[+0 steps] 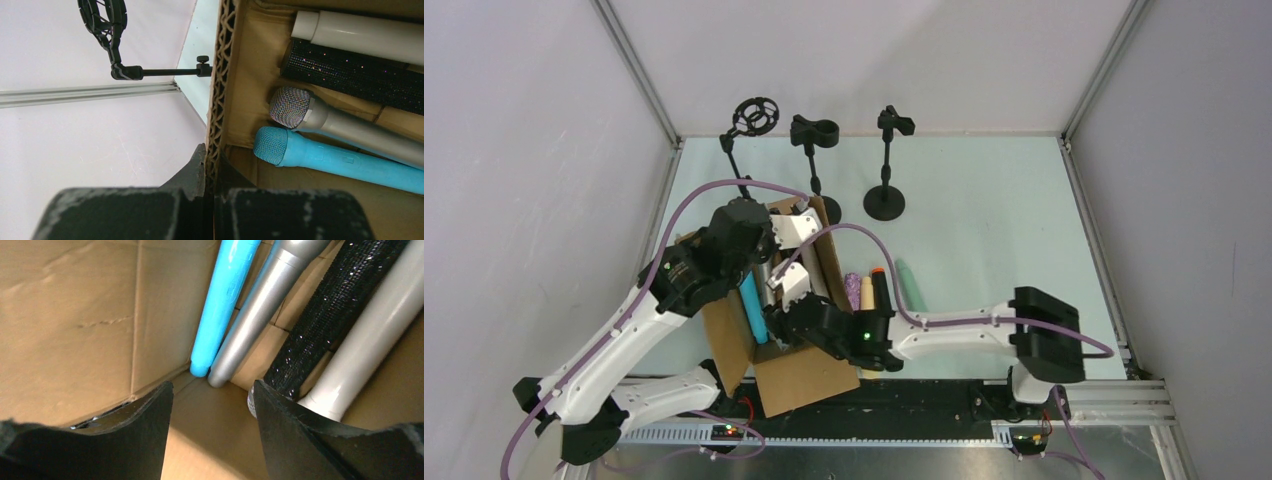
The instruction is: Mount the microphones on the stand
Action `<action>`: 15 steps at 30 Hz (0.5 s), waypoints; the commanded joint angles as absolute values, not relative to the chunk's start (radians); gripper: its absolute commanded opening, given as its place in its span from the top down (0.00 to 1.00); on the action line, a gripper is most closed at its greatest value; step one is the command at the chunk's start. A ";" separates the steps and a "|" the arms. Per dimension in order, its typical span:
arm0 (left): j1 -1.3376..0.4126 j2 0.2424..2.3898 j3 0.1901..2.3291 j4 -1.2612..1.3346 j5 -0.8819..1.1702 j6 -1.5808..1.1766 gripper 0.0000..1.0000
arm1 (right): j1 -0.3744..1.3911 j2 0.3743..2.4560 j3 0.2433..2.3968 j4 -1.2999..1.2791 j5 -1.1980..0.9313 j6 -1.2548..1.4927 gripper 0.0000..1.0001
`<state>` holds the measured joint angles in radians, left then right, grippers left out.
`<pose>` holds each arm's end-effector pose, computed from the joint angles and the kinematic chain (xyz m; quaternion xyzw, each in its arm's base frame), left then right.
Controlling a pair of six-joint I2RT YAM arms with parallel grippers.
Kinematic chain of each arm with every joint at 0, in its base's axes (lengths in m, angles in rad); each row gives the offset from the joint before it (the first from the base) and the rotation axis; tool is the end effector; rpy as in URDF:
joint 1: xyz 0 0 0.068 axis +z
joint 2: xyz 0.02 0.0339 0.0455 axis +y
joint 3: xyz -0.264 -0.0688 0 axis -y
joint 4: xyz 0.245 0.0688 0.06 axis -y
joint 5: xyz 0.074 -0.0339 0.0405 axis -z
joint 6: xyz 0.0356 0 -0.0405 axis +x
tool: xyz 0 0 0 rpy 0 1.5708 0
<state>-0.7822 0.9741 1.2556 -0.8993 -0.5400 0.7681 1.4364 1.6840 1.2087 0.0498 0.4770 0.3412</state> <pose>0.1374 -0.1108 0.3970 0.5119 0.6974 0.2339 0.4437 0.0686 0.3856 0.2734 -0.3159 0.7639 0.2836 0.4860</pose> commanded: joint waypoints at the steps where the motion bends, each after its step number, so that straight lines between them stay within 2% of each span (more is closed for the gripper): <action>1: -0.779 0.954 1.295 -0.809 -0.545 0.747 1.00 | 1.383 1.763 1.272 0.223 0.452 0.375 0.38; 9: -0.778 0.940 1.294 -0.810 -0.543 0.746 1.00 | 1.331 1.937 1.421 0.235 0.507 0.377 0.40; 15: -0.776 0.923 1.285 -0.811 -0.543 0.750 1.00 | 1.332 2.026 1.501 0.149 0.600 0.384 0.41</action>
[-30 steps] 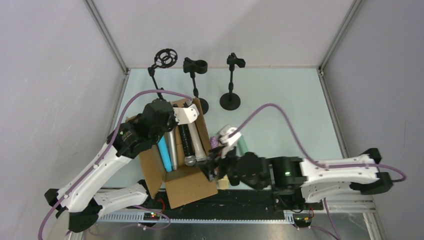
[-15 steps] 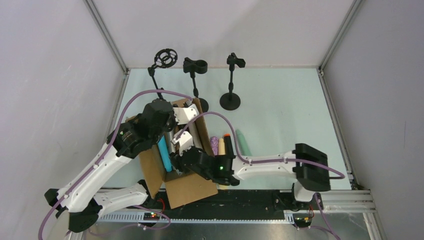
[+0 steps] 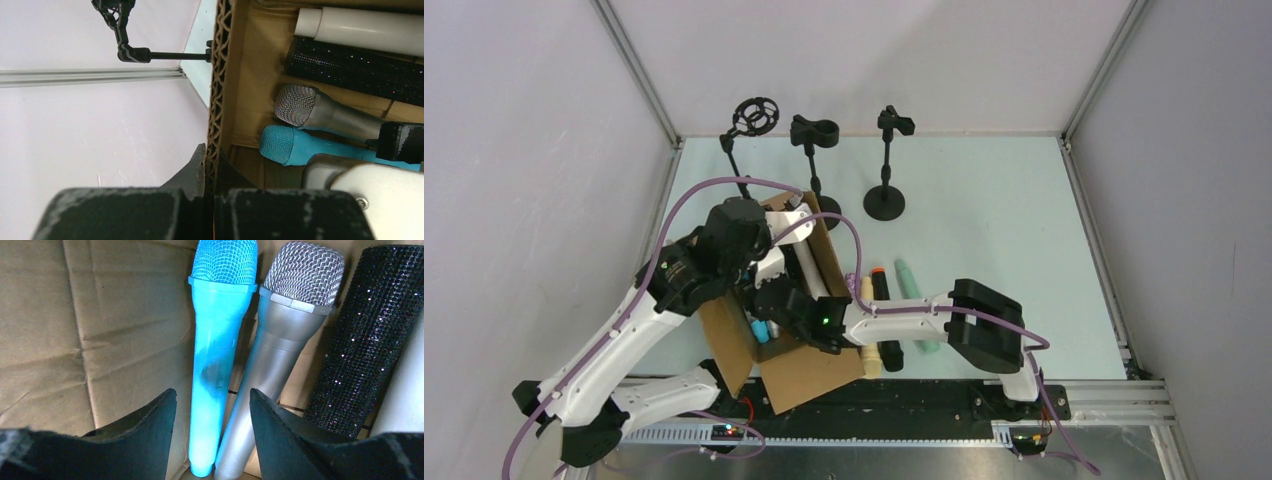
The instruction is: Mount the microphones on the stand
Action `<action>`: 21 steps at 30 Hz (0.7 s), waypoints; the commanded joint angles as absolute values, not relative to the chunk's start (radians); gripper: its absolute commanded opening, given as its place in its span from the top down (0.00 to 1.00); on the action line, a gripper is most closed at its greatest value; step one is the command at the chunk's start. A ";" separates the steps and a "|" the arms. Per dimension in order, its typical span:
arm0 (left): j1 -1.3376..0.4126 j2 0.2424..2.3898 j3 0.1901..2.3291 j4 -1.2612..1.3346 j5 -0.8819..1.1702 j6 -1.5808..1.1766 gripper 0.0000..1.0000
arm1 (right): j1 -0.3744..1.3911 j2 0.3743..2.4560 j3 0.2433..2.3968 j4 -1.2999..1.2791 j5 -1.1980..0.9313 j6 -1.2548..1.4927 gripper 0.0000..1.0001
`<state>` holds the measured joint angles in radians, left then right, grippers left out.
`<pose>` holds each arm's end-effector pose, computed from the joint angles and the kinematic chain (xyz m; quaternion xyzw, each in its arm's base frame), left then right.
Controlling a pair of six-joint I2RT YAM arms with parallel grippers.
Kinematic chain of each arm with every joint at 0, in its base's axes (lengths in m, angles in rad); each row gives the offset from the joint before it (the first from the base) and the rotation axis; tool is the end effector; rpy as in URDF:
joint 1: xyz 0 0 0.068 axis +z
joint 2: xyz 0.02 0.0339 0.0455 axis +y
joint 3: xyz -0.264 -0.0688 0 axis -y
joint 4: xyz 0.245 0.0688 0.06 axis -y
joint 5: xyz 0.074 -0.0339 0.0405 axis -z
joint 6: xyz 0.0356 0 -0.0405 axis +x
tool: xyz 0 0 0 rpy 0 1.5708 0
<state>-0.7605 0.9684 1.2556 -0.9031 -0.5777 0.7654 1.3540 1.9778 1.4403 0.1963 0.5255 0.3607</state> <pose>0.1388 -0.1052 0.3980 0.4937 0.7058 0.2541 0.4399 0.1173 0.4497 0.2470 -0.2442 0.7649 0.2823 0.5250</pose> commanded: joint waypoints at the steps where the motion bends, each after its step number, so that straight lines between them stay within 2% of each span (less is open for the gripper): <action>1: -0.777 0.921 1.283 -0.811 -0.543 0.751 1.00 | 1.332 2.030 1.501 0.134 0.605 0.389 0.41; 14: -0.777 0.909 1.263 -0.809 -0.534 0.747 1.00 | 1.331 2.000 1.415 0.112 0.677 0.455 0.46; 21: -0.776 0.907 1.262 -0.810 -0.536 0.747 1.00 | 1.326 2.033 1.416 0.145 0.645 0.455 0.44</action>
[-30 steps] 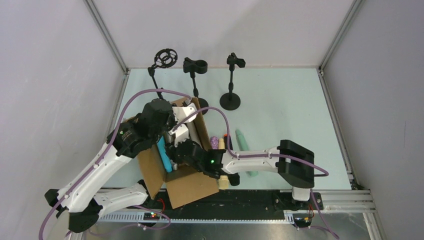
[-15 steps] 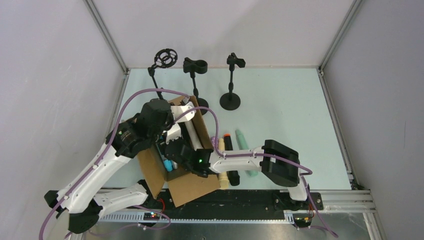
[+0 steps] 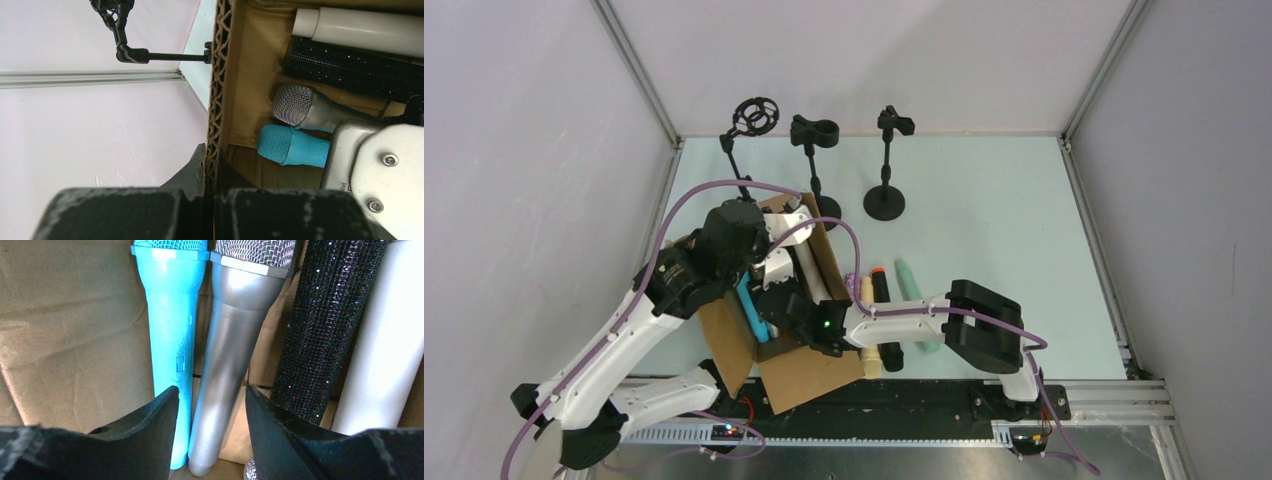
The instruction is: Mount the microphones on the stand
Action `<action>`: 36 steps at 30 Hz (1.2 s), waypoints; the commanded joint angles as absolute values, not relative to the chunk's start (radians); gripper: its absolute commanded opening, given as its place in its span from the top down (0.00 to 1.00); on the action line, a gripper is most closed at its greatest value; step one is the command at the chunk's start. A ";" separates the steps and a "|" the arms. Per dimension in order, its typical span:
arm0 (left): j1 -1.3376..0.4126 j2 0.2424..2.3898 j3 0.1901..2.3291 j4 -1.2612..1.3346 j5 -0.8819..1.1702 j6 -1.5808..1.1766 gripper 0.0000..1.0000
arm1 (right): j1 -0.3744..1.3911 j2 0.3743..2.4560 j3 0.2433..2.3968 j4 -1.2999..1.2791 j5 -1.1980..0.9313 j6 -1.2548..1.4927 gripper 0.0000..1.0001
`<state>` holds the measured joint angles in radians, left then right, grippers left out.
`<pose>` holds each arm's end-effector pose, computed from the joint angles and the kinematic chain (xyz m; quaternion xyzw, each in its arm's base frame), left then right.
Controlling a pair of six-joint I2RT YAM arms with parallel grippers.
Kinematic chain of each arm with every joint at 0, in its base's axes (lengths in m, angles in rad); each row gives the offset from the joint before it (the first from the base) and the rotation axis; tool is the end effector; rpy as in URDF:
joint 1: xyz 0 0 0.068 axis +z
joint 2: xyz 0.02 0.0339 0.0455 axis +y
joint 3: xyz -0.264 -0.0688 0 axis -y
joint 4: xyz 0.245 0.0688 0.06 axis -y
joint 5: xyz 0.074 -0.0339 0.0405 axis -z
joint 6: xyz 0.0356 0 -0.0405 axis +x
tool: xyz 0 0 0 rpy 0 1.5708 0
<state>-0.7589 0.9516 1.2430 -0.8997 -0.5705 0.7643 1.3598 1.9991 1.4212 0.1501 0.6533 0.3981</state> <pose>0.1362 -0.1027 0.3969 0.4927 0.7055 0.2506 0.4435 0.1176 0.4459 0.2276 -0.2146 0.7866 0.2223 0.5346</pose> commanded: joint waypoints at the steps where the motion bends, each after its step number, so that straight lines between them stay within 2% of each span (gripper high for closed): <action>1: -0.776 0.907 1.262 -0.810 -0.535 0.747 1.00 | 1.324 2.036 1.416 0.154 0.641 0.455 0.44; 21: -0.776 0.916 1.274 -0.810 -0.525 0.737 1.00 | 1.286 2.156 1.449 0.126 0.598 0.508 0.45; 24: -0.776 0.916 1.273 -0.811 -0.526 0.735 1.00 | 1.287 2.159 1.461 0.116 0.593 0.499 0.56; 29: -0.776 0.920 1.270 -0.810 -0.526 0.736 1.00 | 1.301 2.070 1.442 0.065 0.615 0.480 0.90; 31: -0.777 0.921 1.266 -0.811 -0.526 0.736 1.00 | 1.313 2.002 1.401 0.063 0.622 0.472 0.99; 36: -0.775 0.917 1.255 -0.809 -0.528 0.739 1.00 | 1.354 1.790 1.262 0.026 0.620 0.477 1.00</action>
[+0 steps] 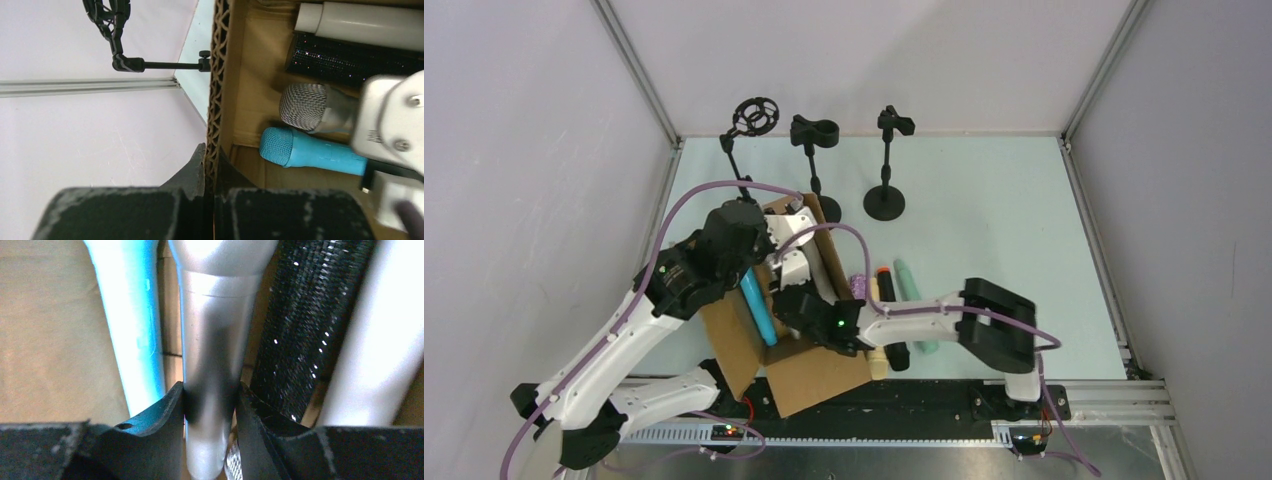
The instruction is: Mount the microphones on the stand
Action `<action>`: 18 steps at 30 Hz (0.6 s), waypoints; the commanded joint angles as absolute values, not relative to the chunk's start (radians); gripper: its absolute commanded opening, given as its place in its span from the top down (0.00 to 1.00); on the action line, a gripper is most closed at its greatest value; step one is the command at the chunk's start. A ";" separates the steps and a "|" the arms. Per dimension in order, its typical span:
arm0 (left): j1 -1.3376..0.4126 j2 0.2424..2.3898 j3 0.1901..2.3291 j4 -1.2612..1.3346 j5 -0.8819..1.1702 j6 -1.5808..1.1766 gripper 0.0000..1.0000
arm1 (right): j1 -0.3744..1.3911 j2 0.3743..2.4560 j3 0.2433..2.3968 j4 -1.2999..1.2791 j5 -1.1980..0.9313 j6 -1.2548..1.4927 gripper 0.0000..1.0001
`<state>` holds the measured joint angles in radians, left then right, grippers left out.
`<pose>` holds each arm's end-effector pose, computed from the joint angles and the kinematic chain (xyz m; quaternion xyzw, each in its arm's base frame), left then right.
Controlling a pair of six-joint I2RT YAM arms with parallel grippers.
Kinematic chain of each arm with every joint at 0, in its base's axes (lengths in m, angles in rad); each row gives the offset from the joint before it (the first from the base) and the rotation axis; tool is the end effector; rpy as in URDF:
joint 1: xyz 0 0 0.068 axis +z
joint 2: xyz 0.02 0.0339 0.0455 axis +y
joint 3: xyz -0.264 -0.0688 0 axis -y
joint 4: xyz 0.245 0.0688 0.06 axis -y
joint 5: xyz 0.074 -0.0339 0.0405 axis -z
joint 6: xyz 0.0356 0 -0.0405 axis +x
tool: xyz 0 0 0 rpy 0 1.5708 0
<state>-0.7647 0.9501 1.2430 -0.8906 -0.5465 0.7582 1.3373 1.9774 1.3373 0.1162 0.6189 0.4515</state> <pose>0.1355 -0.1044 0.3977 0.4959 0.7032 0.2371 0.4510 0.1233 0.4290 0.2062 -0.2160 0.8106 0.2062 0.5037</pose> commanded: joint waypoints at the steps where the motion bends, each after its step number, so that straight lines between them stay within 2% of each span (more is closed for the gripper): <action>1: -0.775 0.916 1.253 -0.809 -0.532 0.741 1.00 | 1.367 1.763 1.229 0.020 0.617 0.478 1.00; 9: -0.772 0.908 1.237 -0.809 -0.544 0.749 1.00 | 1.422 1.423 1.066 -0.132 0.575 0.546 1.00; 18: -0.767 0.909 1.232 -0.809 -0.550 0.761 1.00 | 1.492 1.133 1.027 -0.193 0.632 0.512 1.00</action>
<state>-0.7719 0.9306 1.2228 -0.8776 -0.5255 0.7593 1.4677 1.2739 1.0206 -0.1665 0.5789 0.5198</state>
